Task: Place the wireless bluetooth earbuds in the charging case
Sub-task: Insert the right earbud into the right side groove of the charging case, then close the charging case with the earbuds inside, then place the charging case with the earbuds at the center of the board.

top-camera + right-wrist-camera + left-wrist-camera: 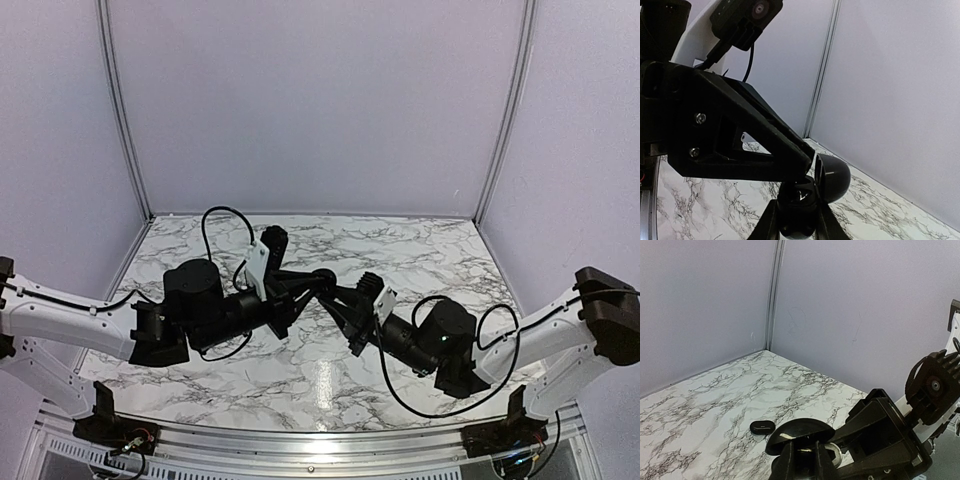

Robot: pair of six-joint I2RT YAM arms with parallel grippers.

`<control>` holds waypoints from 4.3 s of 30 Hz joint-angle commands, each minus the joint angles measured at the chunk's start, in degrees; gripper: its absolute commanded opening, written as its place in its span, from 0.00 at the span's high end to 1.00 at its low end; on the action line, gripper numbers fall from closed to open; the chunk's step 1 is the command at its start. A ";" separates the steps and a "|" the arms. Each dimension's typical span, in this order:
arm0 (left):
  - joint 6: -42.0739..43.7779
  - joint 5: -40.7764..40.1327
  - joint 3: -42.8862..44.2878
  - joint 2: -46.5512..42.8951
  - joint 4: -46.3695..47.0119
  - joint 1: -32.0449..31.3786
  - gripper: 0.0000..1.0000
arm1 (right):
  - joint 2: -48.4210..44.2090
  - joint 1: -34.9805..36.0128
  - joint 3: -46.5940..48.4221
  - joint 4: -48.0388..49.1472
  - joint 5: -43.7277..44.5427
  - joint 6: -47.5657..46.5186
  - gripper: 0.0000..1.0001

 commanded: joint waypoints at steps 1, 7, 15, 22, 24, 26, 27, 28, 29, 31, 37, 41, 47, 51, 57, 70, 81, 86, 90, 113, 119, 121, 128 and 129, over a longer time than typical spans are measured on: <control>-0.78 -1.40 1.68 0.77 -2.61 -0.82 0.87 | -1.75 -0.11 0.20 4.68 0.51 0.32 1.00; -0.72 -2.13 2.26 0.35 -4.10 -0.82 0.62 | -2.15 -0.11 -0.41 4.96 0.42 0.30 1.00; 0.98 -0.93 4.12 -2.60 -7.93 -0.82 0.49 | -2.52 -0.11 -2.01 5.08 -0.48 1.19 1.00; 0.17 1.95 2.99 -7.48 -9.01 -0.62 0.24 | -3.14 -0.11 -3.12 4.88 -1.76 1.98 1.00; -0.41 3.31 2.12 -9.67 -9.95 -0.20 0.14 | -3.57 -0.12 -3.39 4.47 -2.79 1.89 1.00; -1.67 4.73 1.55 -11.16 -10.91 0.59 0.06 | -4.01 -0.11 -3.40 3.74 -4.17 1.92 1.00; -2.45 5.48 1.50 -11.73 -11.56 1.17 0.02 | -4.22 -0.11 -3.48 3.42 -4.67 1.92 1.00; -3.43 6.29 1.47 -12.13 -12.11 1.77 0.01 | -4.41 -0.11 -3.64 3.51 -5.20 1.99 1.00; -4.24 7.23 1.60 -12.35 -12.99 2.54 0.01 | -4.56 -0.11 -3.82 3.72 -6.05 1.98 1.00; -5.19 9.34 2.20 -12.49 -15.31 4.03 0.01 | -4.84 -0.11 -3.97 3.49 -8.56 1.92 1.00; -8.28 17.79 2.65 -13.98 -17.94 9.17 0.01 | -5.33 -0.27 -3.71 1.09 -19.81 2.09 1.00; -7.10 17.38 4.85 -13.34 -22.15 10.42 0.01 | -4.99 -0.28 -3.34 -0.20 -26.11 2.41 1.00; -1.06 20.66 9.08 -7.49 -31.94 8.94 0.01 | -4.97 -0.53 -1.97 -3.17 -29.16 2.73 1.00; 2.18 22.01 8.62 -7.55 -32.87 6.45 0.01 | -4.62 -1.01 -0.96 -5.00 -29.74 3.28 1.00; 6.03 24.81 7.54 -8.60 -35.59 4.62 0.01 | -5.06 -3.34 -0.86 -5.52 -29.71 6.00 1.00; 3.81 22.50 6.19 -14.79 -34.95 10.86 0.01 | -5.79 -5.82 1.11 -14.46 -43.37 3.25 1.00; 10.79 26.20 9.48 -8.12 -42.72 7.54 0.01 | -4.51 -6.38 4.73 -18.86 -46.60 5.26 1.00; 12.33 24.87 8.62 -11.18 -42.99 5.52 0.01 | -2.43 -8.94 6.55 -21.22 -45.23 9.57 1.00; 11.86 18.81 7.54 -12.87 -42.88 5.59 0.01 | -0.29 -10.39 8.59 -24.54 -44.68 12.59 1.00; -15.19 10.20 -4.37 -11.71 -33.25 27.33 0.01 | 35.31 -25.24 38.15 -51.77 -44.19 26.37 0.97; -15.25 10.43 -5.26 -11.97 -32.66 27.89 0.01 | 37.29 -26.42 38.79 -52.29 -42.29 27.34 0.84; -15.37 10.50 -5.27 -11.76 -32.70 28.13 0.01 | 36.97 -26.68 38.96 -53.34 -41.43 27.20 0.76; -16.88 12.34 -4.28 -10.66 -34.01 30.23 0.01 | 30.90 -27.42 38.96 -57.60 -37.01 25.27 0.41; -17.02 13.84 -3.91 -10.64 -34.31 30.76 0.01 | 29.70 -27.65 39.00 -58.25 -36.53 25.02 0.38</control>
